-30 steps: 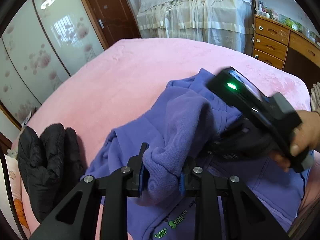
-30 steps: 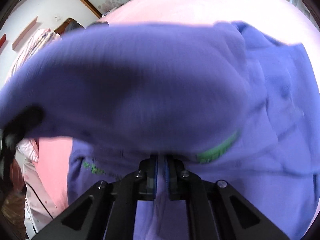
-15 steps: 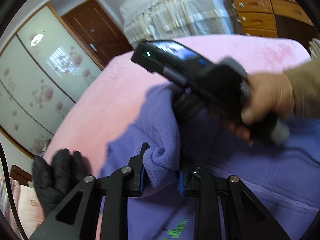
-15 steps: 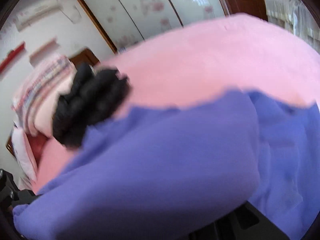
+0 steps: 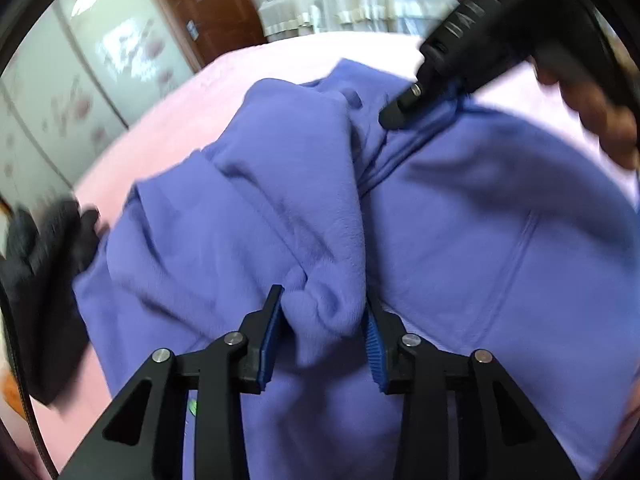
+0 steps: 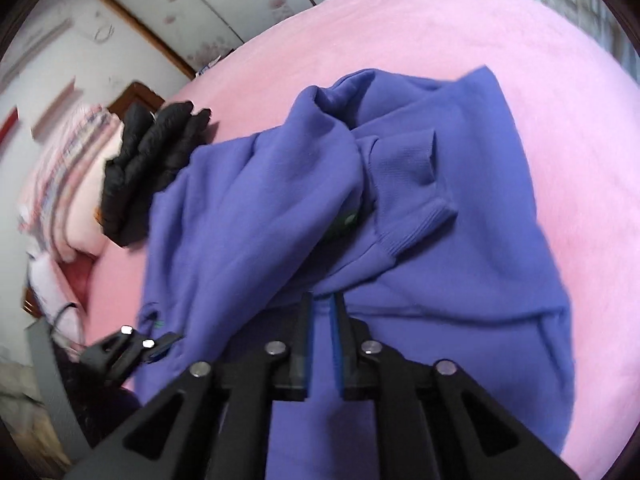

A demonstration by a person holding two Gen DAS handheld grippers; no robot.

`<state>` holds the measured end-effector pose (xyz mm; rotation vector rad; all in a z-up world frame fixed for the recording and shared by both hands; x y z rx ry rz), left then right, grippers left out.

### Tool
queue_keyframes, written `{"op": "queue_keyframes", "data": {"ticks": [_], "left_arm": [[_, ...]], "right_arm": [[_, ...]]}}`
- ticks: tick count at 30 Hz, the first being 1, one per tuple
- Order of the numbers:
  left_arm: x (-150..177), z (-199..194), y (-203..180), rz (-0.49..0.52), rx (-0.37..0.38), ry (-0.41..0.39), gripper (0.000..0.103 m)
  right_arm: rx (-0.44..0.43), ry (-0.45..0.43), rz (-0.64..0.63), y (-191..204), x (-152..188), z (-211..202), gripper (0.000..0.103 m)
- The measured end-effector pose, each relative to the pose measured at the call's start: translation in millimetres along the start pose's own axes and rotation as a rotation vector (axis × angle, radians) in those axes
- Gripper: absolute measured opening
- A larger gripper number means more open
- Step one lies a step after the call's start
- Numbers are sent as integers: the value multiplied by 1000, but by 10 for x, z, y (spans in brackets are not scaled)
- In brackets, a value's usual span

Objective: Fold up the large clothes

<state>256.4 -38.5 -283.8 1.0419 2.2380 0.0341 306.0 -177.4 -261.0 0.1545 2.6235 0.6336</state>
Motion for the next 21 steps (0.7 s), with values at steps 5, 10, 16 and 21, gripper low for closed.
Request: {"op": "queue_keyframes", "data": {"ticks": [5, 10, 16, 21], "left_arm": [[11, -385, 217, -162, 153, -37, 49], [22, -622, 860, -429, 174, -117, 62], [43, -235, 1535, -736, 213, -76, 62], [-11, 181, 1652, -837, 240, -5, 62]], "right_arm": [[-85, 13, 22, 254, 17, 26, 27], [-138, 17, 47, 506, -71, 165, 29], [-149, 10, 123, 459, -218, 262, 29], [-142, 13, 151, 399, -297, 345, 29]]}}
Point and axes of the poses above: each gripper's, at about its wrist camera, not at the fingertips, and z roughly the way its jaws point, y to its left, x to its underside, the point moved 8 cm from there along z, roughly the way its jaws point, and after that the axes turned 2 degrees about x, right-handed, at the moved point
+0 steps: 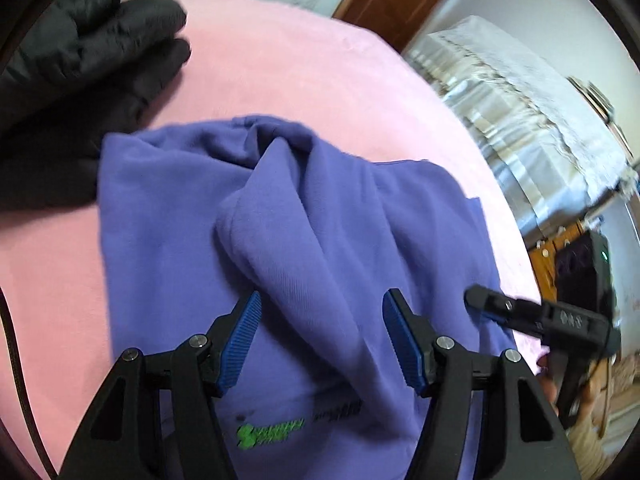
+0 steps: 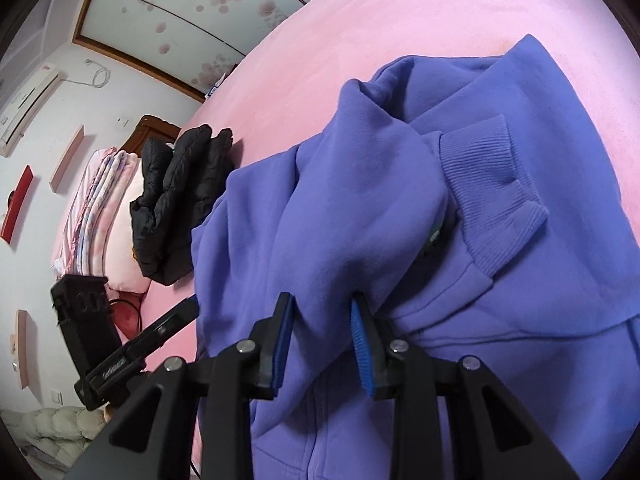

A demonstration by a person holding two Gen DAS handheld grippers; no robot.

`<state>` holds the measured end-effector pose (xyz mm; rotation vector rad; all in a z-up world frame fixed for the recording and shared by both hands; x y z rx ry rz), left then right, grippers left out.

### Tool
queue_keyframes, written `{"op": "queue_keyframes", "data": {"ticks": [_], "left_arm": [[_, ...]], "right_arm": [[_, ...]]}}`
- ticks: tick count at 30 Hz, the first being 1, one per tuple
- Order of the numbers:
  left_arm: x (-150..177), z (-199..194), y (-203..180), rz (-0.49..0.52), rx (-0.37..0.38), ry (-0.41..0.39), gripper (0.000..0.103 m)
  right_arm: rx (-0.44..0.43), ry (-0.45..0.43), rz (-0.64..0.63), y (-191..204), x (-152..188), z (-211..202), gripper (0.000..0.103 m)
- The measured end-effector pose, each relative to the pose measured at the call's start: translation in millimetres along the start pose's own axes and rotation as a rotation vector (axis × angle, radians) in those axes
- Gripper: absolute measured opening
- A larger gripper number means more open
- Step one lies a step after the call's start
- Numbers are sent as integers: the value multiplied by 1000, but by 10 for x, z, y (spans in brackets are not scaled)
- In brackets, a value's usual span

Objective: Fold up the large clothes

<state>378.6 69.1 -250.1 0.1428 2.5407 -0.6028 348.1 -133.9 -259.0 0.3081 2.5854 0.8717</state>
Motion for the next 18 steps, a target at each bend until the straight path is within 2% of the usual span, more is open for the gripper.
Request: {"op": "queue_keyframes", "data": {"ticks": [2, 3, 4, 5, 6, 7, 9, 11, 14, 17, 18], "left_arm": [[-54, 134, 71, -54, 0, 18, 61], [-76, 166, 88, -74, -6, 12, 52], [-102, 201, 125, -86, -25, 4, 34], [-96, 214, 163, -89, -60, -5, 26], [-107, 216, 217, -94, -106, -20, 14], [-109, 207, 260, -109, -126, -38, 12], [-63, 197, 336, -162, -117, -71, 11], [16, 201, 377, -176, -127, -79, 11], [147, 275, 365, -137, -165, -97, 13], [202, 264, 328, -105, -175, -129, 17], [217, 250, 310, -100, -180, -130, 19]], "right_arm": [[6, -17, -11, -4, -36, 8, 29], [14, -33, -21, -4, -53, 4, 29], [30, -60, -52, 12, -78, -11, 28], [52, -78, -81, 25, -92, -23, 20], [79, -100, -112, 36, -104, -41, 6], [121, -124, -153, 45, -113, -59, 6], [175, -158, -187, 21, -111, -81, 6], [207, -150, -193, -73, -59, -35, 6], [238, -122, -181, -220, 61, 83, 6], [233, -136, -171, -283, 120, 69, 6], [229, -140, -164, -290, 125, 46, 10]]}}
Point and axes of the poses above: each gripper's, at about its wrist camera, not at the fingertips, and z roughly the way its jaws point, y to its left, x to its underside, the point moved 8 cm from there along z, roughly the way its jaws point, and after that the axes turned 2 degrees about x, right-handed, at the moved point
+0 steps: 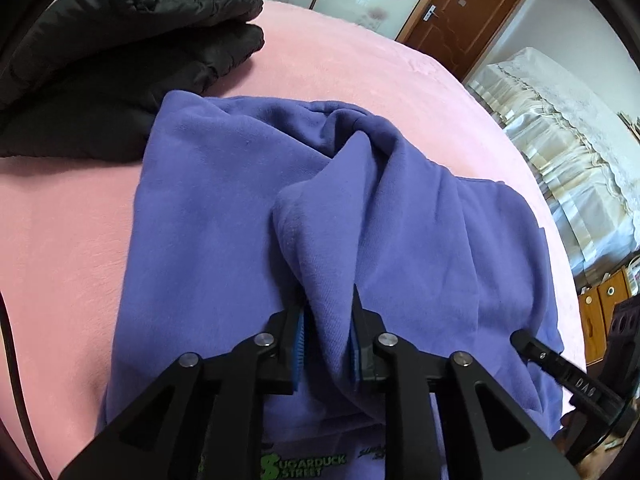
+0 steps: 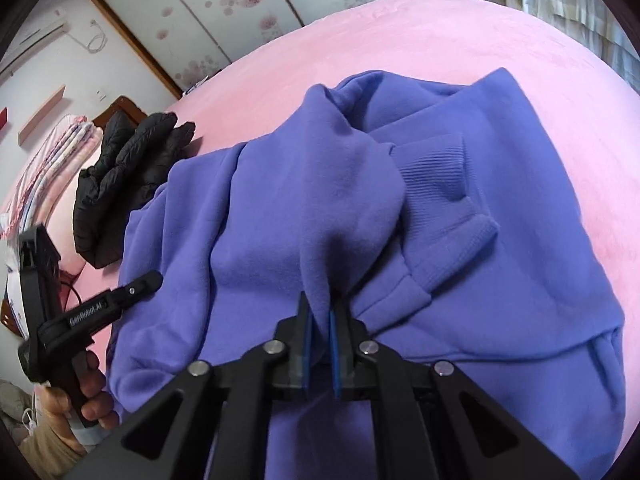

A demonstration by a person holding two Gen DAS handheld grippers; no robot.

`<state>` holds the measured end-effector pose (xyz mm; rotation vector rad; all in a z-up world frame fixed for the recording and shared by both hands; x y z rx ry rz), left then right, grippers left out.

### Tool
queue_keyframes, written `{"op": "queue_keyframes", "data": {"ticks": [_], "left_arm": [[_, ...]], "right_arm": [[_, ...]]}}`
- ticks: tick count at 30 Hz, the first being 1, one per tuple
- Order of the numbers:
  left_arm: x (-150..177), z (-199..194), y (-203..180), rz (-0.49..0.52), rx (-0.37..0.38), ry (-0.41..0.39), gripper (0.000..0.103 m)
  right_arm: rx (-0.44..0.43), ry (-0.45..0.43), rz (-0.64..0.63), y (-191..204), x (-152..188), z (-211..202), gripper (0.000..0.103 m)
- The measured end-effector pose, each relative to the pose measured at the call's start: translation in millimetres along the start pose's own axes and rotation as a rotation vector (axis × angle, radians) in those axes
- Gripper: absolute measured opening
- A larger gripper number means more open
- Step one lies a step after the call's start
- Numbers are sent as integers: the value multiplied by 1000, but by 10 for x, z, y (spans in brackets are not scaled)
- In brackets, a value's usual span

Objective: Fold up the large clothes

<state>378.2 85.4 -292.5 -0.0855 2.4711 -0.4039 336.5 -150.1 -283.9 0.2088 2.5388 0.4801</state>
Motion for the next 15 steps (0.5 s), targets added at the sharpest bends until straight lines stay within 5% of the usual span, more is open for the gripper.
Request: {"op": "queue_keyframes", "data": {"ticks": [2, 7, 12, 15], "left_arm": [[11, -103, -22, 25, -23, -6, 24], [167, -469, -241, 125, -60, -62, 58], [450, -507, -379, 200, -111, -37, 62], [653, -455, -260, 192, -153, 22, 62]], "right_arm": [[2, 6, 18, -3, 14, -68, 16], [37, -16, -51, 189, 108, -347, 18], [-2, -17, -147, 513, 342, -499, 19], [62, 39, -209, 576, 532, -382, 19]]}}
Point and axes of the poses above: each gripper's, at about its wrist camera, not at the fingertips, and z roughly the way its jaws point, y to its left, x to its underside, the point moved 8 cm from there along z, roughly the way its jaws point, and after that the axes turned 2 degrees about x, right-handed, at the moved point
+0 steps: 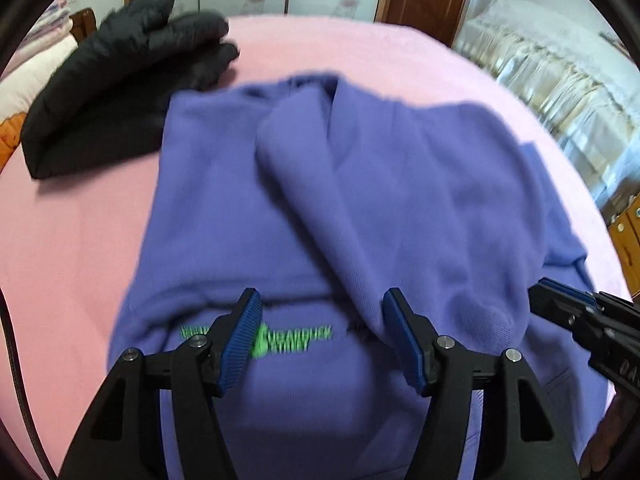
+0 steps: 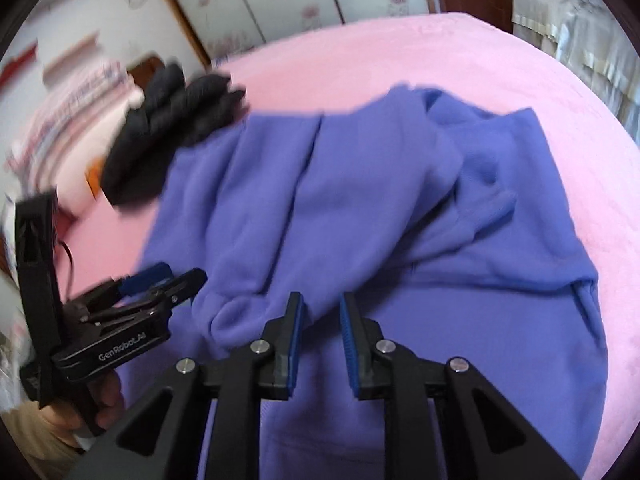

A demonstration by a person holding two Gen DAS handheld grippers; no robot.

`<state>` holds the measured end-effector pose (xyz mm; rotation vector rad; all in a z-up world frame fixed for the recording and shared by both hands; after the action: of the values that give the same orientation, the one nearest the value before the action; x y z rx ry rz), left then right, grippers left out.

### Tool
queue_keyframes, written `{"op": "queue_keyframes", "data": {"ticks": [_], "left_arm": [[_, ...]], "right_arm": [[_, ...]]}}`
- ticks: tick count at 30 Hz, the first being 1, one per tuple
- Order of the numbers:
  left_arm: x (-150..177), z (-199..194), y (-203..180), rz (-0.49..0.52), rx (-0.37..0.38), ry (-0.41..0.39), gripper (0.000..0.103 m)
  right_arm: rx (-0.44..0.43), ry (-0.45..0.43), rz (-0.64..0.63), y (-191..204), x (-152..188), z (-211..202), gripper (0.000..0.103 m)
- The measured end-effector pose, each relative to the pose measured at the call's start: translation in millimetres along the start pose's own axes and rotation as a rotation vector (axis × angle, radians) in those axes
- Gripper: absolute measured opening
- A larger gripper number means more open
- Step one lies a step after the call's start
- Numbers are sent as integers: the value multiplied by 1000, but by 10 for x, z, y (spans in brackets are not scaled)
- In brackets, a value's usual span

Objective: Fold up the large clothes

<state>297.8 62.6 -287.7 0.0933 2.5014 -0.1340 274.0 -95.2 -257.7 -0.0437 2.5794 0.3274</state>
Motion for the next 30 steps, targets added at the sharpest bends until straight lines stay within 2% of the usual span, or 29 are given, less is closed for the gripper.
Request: {"op": "queue_keyframes", "data": {"ticks": [2, 5, 10, 16, 22, 27, 30], "left_arm": [[52, -56, 23, -14, -3, 4, 62], [72, -291, 5, -16, 7, -7, 62], [161, -842, -47, 20, -11, -59, 81], [310, -1567, -180, 43, -21, -139, 91], [431, -2205, -286, 73, -26, -206, 91], [580, -2588, -269, 74, -68, -261, 91], [716, -2751, -245, 60, -50, -275, 91]], "right_arm": [[-1, 36, 0, 46, 101, 3, 19], [-13, 18, -10, 103, 178, -189, 19], [-2, -51, -27, 149, 270, -674, 19], [-15, -141, -15, 174, 363, -1295, 19], [-20, -231, -32, 247, 448, -1867, 19], [-29, -307, -47, 308, 568, -2296, 23], [-29, -350, -62, 343, 650, -2481, 23]]}}
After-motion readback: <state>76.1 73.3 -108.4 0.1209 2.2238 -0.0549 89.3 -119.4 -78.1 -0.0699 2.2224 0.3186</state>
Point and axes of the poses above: each gripper's, at about its wrist camera, not at the fingertips, and z roughly the way its jaws point, y to its left, x to its underside, the point moved 8 cm from there along z, roughly the way its jaws point, and after that the axes turned 2 degrees about x, right-handed, at the moved point
